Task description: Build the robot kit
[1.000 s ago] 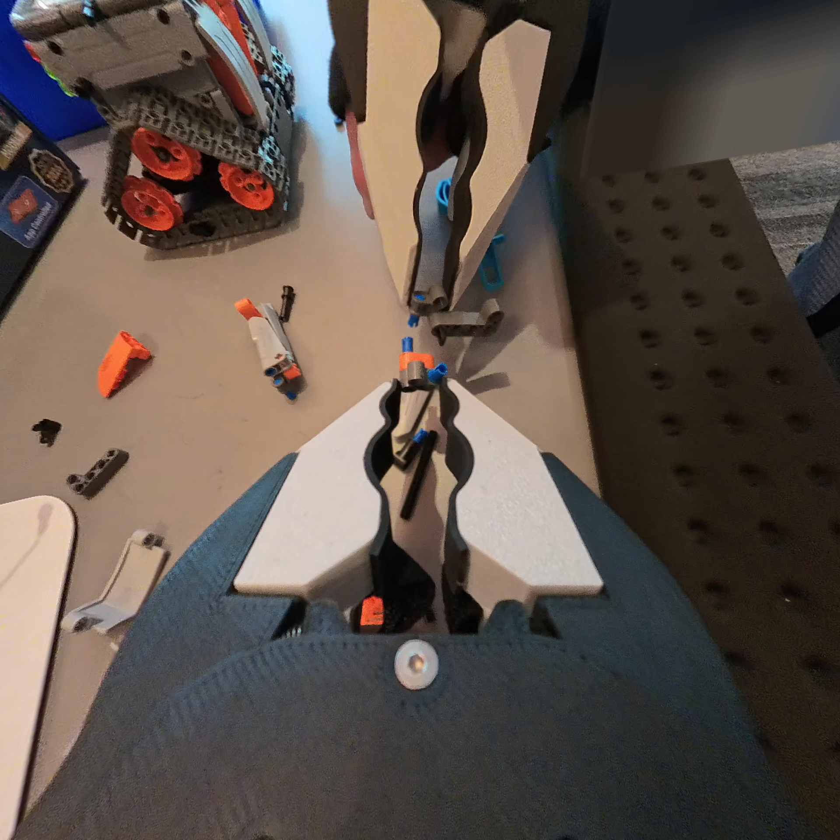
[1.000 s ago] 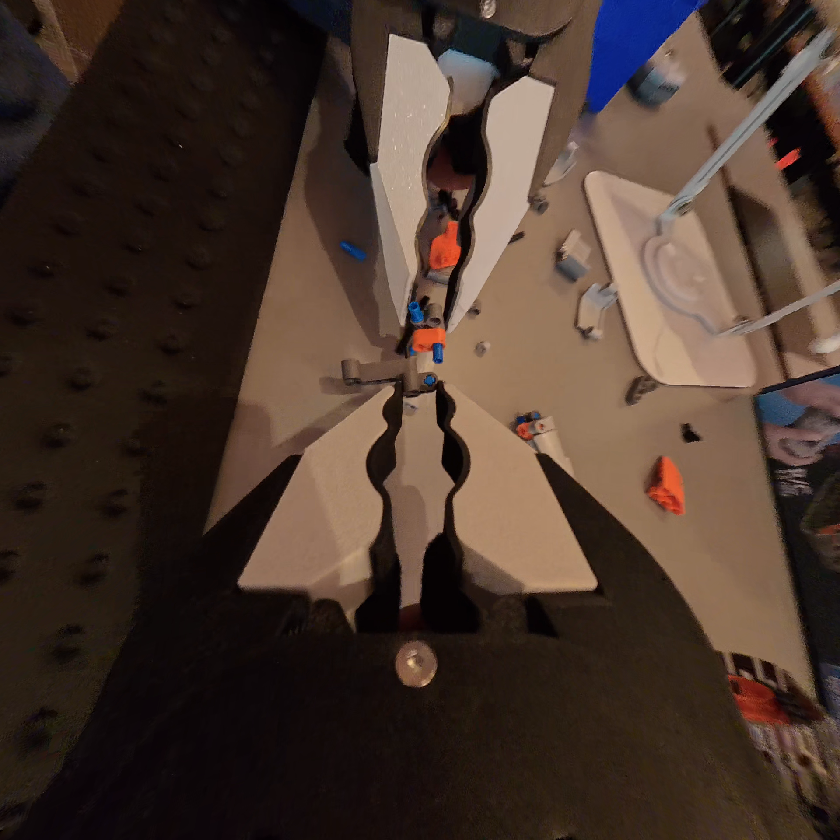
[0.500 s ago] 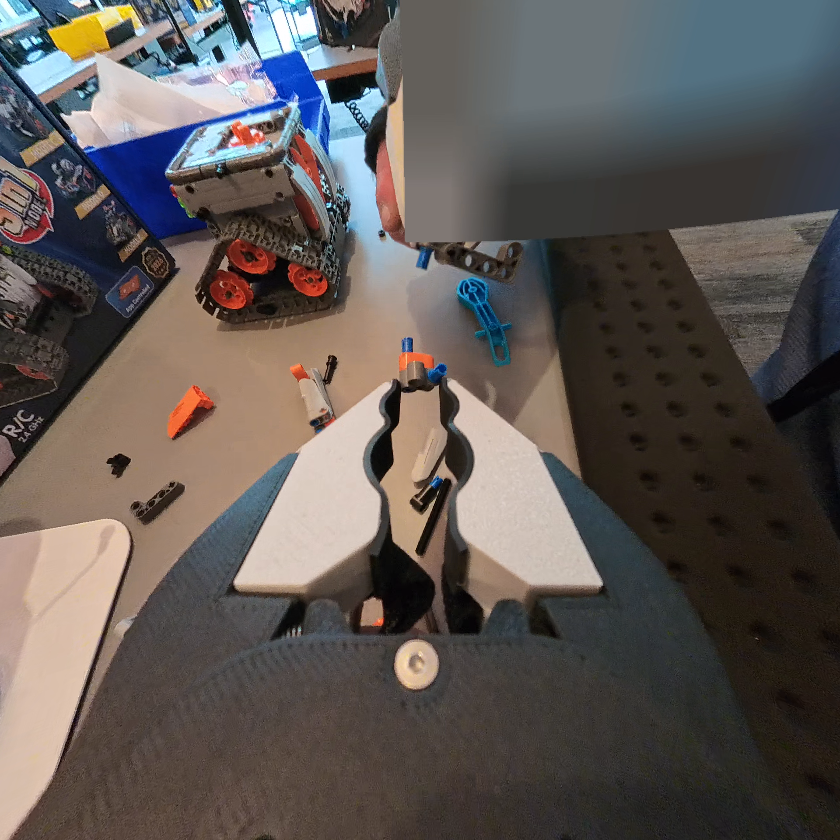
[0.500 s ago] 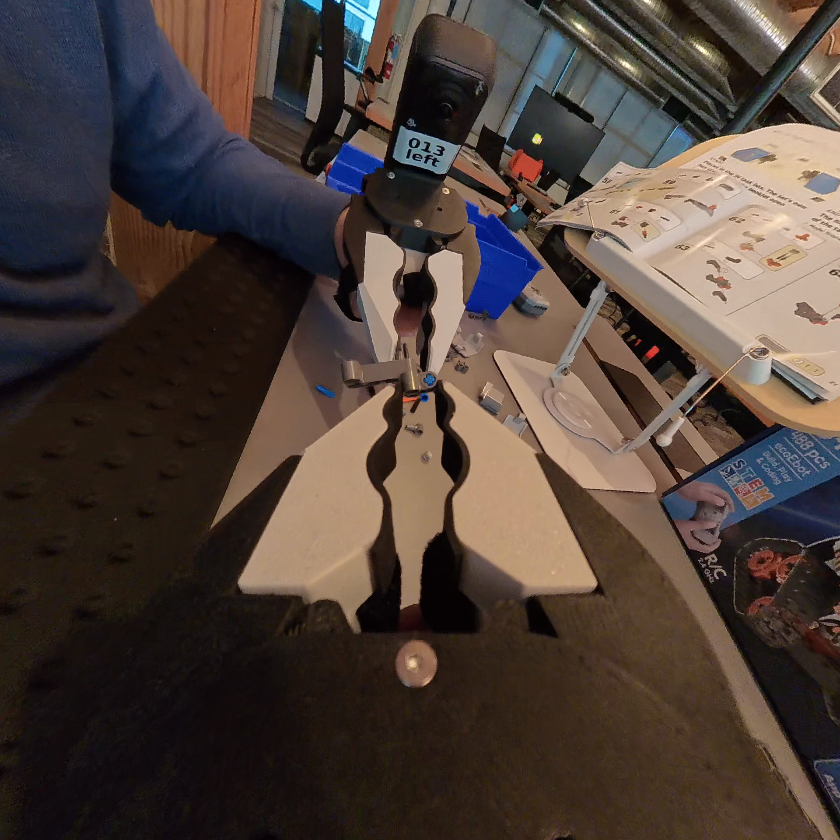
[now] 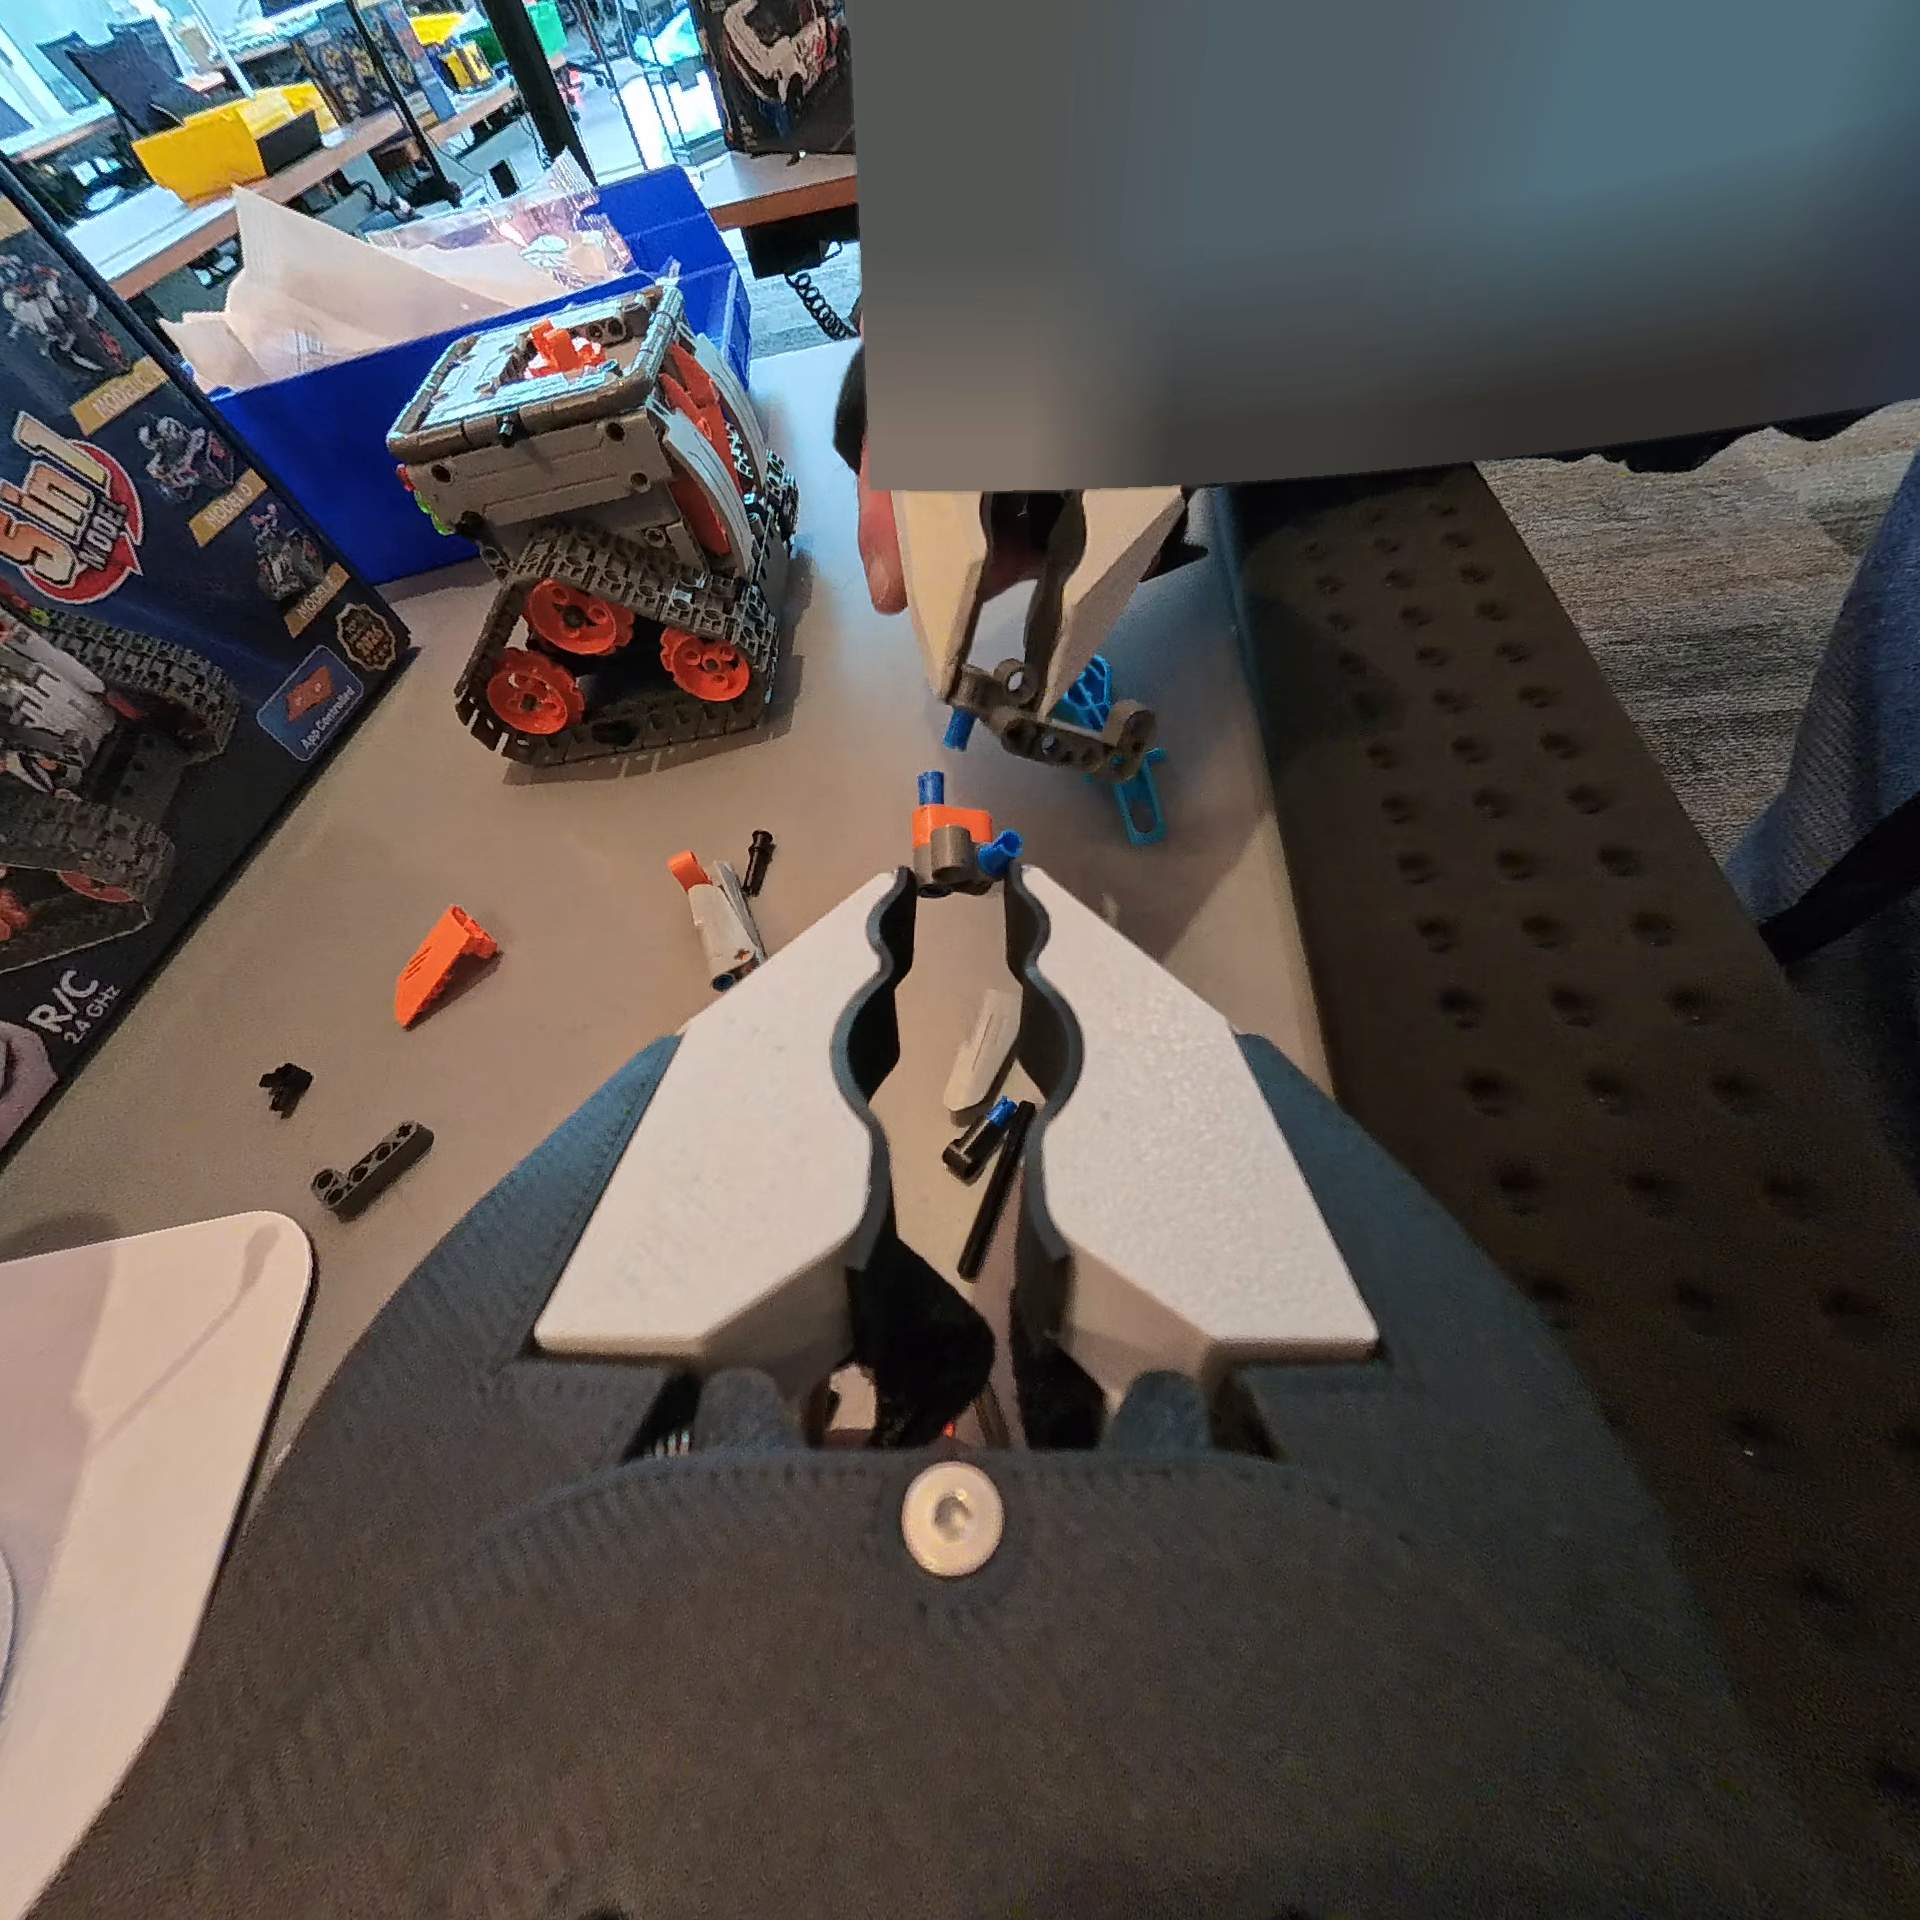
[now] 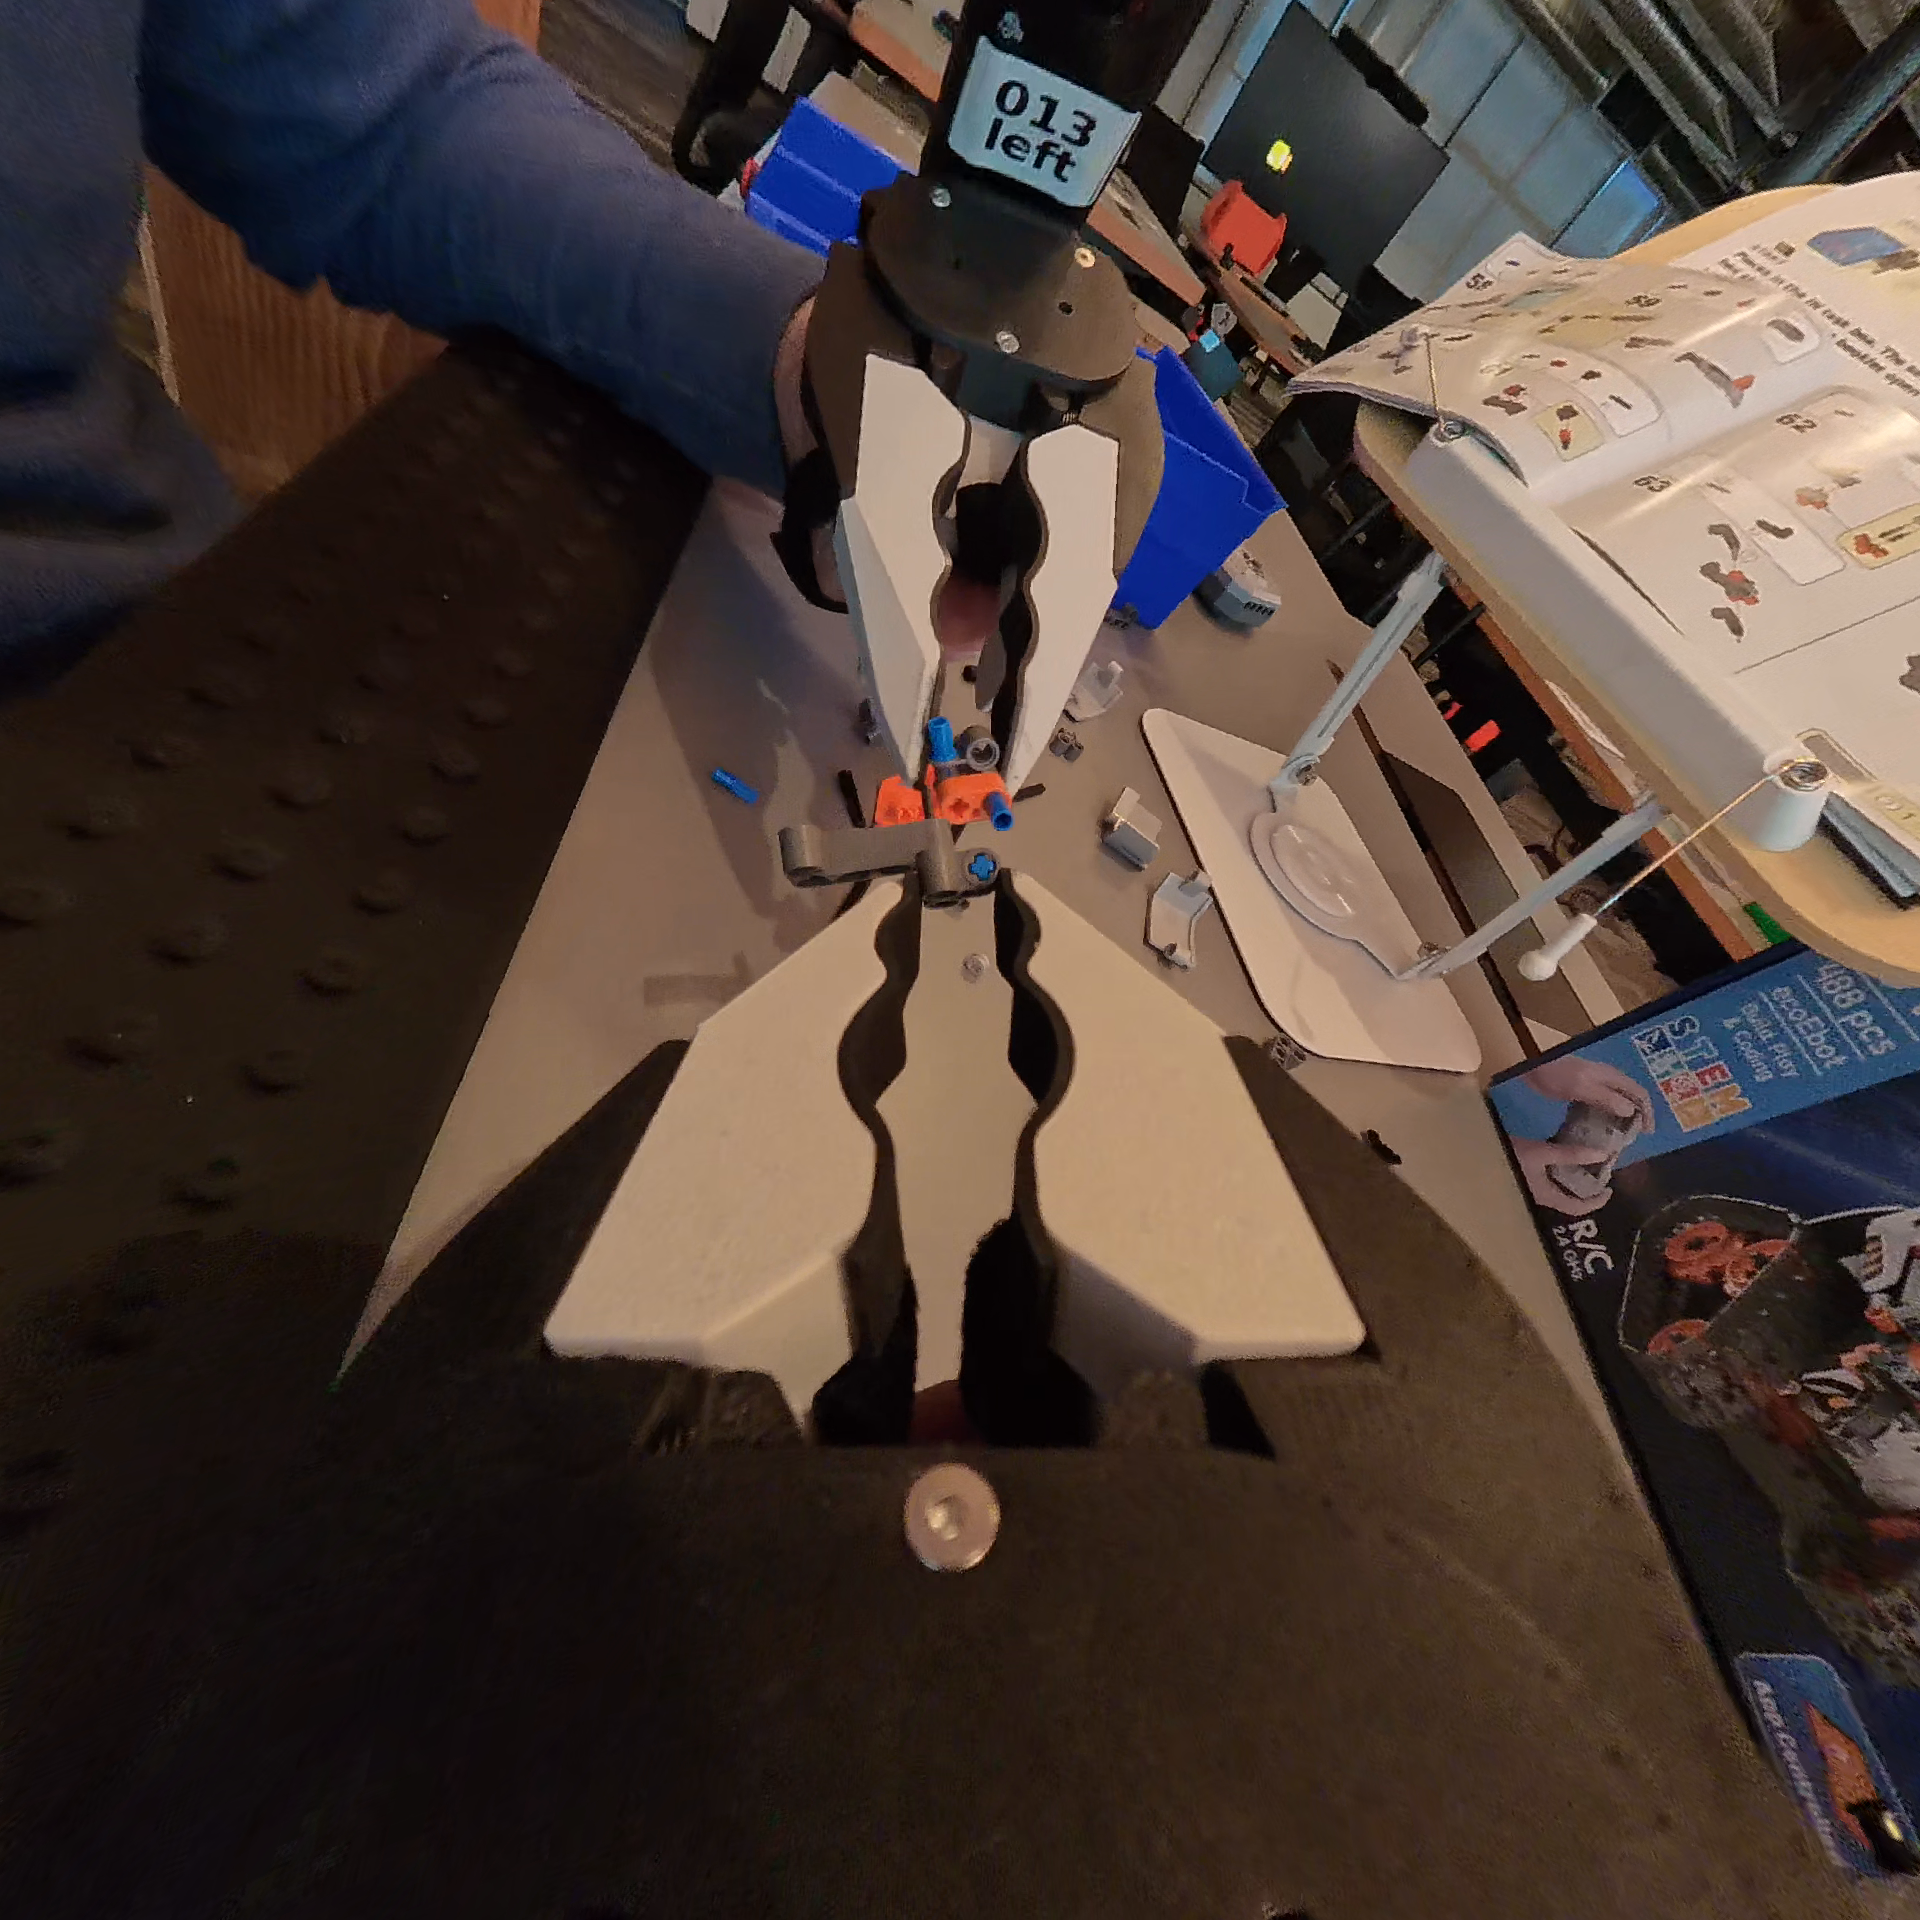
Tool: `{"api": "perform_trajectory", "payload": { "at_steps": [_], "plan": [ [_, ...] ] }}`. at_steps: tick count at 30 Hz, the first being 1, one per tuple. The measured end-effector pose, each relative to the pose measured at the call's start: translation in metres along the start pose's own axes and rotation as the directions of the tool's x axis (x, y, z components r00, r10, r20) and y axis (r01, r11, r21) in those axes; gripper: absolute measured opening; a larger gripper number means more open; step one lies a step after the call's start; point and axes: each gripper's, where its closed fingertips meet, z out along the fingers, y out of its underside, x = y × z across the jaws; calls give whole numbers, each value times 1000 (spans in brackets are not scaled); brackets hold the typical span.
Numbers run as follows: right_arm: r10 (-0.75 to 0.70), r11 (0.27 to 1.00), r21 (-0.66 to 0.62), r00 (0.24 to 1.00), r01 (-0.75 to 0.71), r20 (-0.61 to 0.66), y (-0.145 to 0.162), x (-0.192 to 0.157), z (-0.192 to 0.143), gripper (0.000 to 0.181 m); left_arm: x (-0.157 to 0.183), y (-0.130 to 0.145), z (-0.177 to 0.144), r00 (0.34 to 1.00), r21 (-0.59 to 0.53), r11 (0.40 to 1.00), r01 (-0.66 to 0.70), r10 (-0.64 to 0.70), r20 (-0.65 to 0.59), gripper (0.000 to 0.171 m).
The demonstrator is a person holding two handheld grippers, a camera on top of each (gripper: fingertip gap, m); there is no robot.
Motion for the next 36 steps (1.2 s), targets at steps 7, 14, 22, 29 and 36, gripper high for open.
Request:
{"api": "perform_trajectory", "payload": {
  "at_steps": [7, 14, 22, 29, 36],
  "plan": [
    [-28, 998, -63, 1000, 29, 11, 11, -4, 4, 12, -4, 8, 2, 1000, -40, 999, -5, 6, 19, 15],
    [-63, 980, -186, 998, 66, 22, 32, -8, 11, 12, -7, 19, 2, 997, -118, 992, -50, 57, 59, 15],
    [-65, 963, -261, 998, 61, -4, 41, -2, 11, 12, -14, 27, 1, 995, -142, 989, -38, 50, 82, 15],
    [-109, 936, -337, 994, 101, -6, 50, 0, 9, 12, -16, 30, 1, 995, -155, 987, -35, 49, 84, 15],
    [52, 907, -419, 999, -41, 16, 58, -4, 6, 11, -18, 33, 2, 996, -161, 987, -17, 30, 80, 15]
  ]
}}
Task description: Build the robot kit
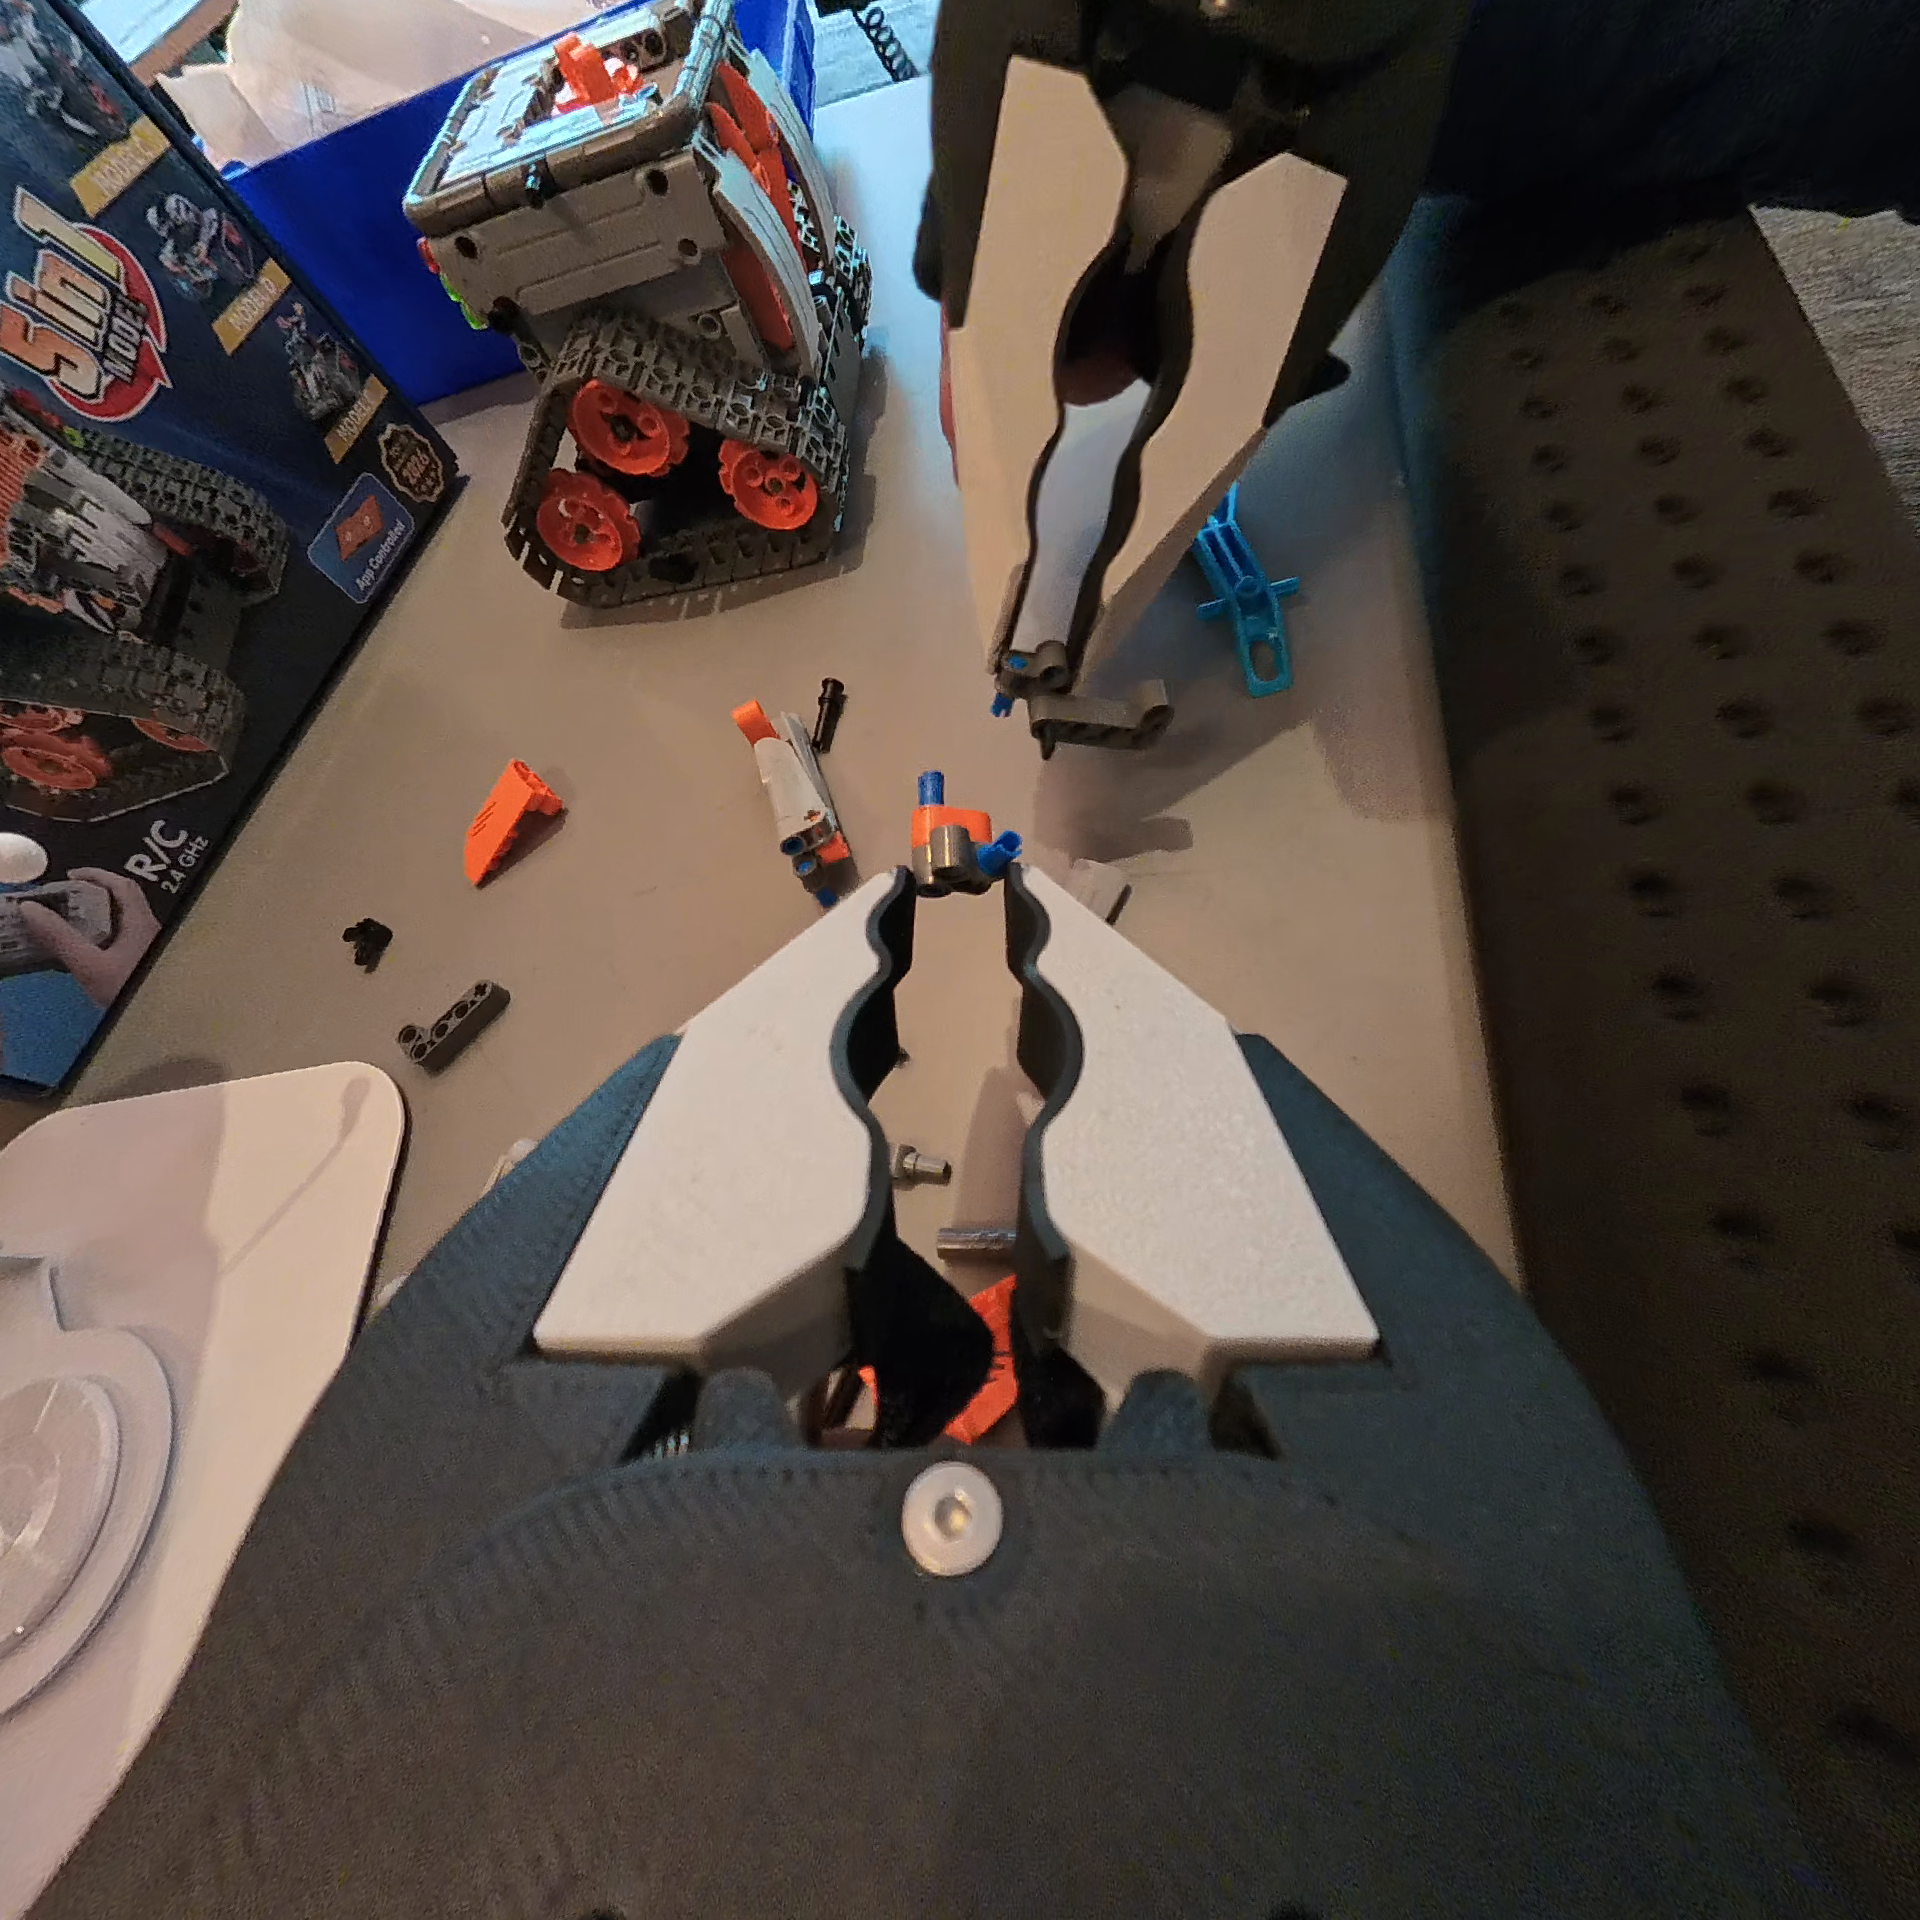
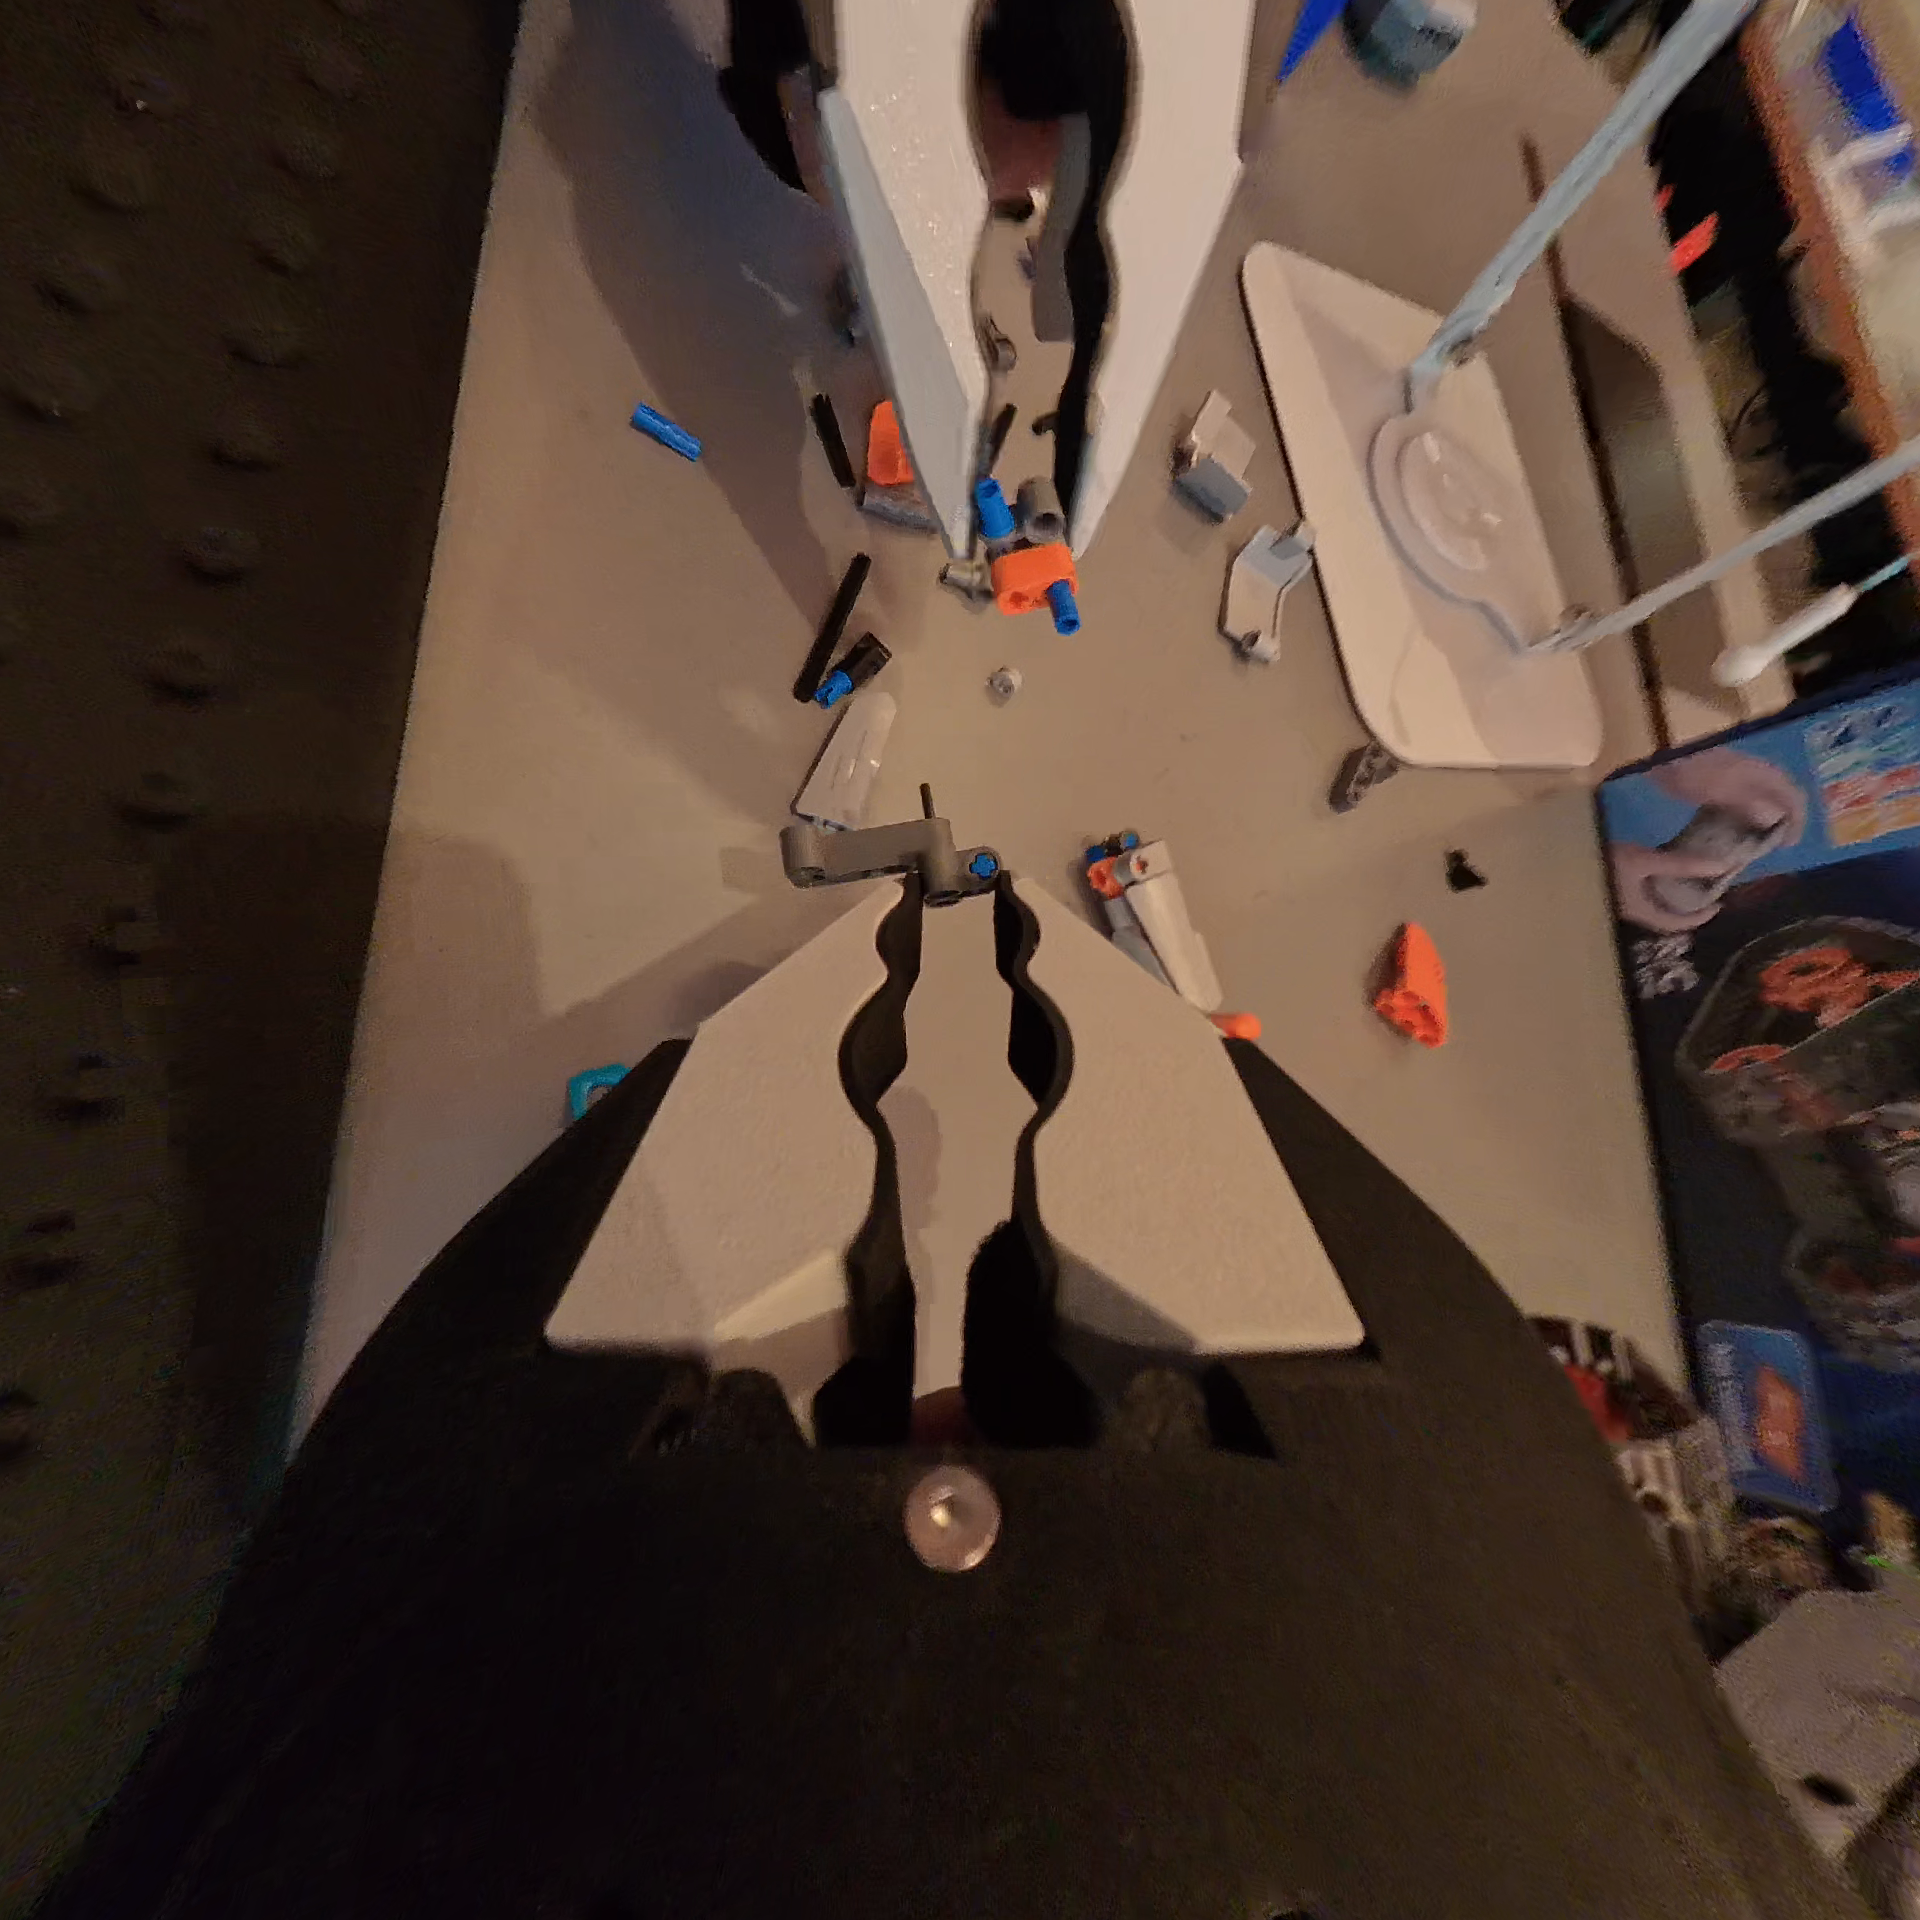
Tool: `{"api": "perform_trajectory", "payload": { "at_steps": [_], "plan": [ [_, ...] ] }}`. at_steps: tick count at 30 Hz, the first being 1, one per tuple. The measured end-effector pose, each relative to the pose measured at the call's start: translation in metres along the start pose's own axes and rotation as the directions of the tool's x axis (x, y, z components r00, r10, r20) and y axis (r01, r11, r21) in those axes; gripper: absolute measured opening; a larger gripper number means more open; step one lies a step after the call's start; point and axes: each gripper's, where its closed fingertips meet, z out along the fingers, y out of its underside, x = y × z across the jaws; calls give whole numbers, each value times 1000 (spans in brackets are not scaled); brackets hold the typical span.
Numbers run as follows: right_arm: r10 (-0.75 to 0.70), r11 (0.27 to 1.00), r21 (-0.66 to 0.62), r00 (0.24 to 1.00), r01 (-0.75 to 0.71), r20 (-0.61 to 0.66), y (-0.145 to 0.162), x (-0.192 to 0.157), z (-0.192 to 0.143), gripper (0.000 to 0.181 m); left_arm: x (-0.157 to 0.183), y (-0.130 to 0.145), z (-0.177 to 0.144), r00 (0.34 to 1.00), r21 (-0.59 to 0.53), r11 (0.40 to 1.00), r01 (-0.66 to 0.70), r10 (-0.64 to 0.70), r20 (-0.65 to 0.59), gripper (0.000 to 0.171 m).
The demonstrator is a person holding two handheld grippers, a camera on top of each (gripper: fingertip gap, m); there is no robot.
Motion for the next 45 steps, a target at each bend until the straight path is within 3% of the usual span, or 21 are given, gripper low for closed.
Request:
{"api": "perform_trajectory", "payload": {
  "at_steps": [7, 23, 27, 33, 38, 40, 45],
  "plan": [
    [208, 976, -86, 976, -202, 62, 19, -2, 6, 11, 0, 3, 2, 1000, -7, 1000, 11, -11, -8, 15],
    [278, 948, -189, 955, -256, 100, 29, -17, 13, 9, 2, 7, 8, 999, -6, 1000, 21, -22, -36, 15],
    [282, 953, -137, 956, -269, 79, 20, -9, 6, 14, 3, 5, 9, 999, 14, 1000, 14, -14, -46, 15],
    [286, 955, 68, 957, -288, 44, -13, 10, -3, 18, 5, 1, 12, 999, 29, 999, -14, 15, -49, 15],
    [254, 958, 129, 967, -255, 25, -24, 14, -2, 20, 6, -8, 14, 999, 63, 998, -20, 23, -49, 15],
    [298, 940, 149, 951, -308, 88, -30, 9, 0, 19, 5, -15, 15, 996, 77, 993, -86, 86, -1, 15],
    [402, 883, 187, 899, -431, 174, -35, 10, 0, 18, 3, -20, 20, 929, -13, 943, -333, 330, 165, 15]
  ]
}}
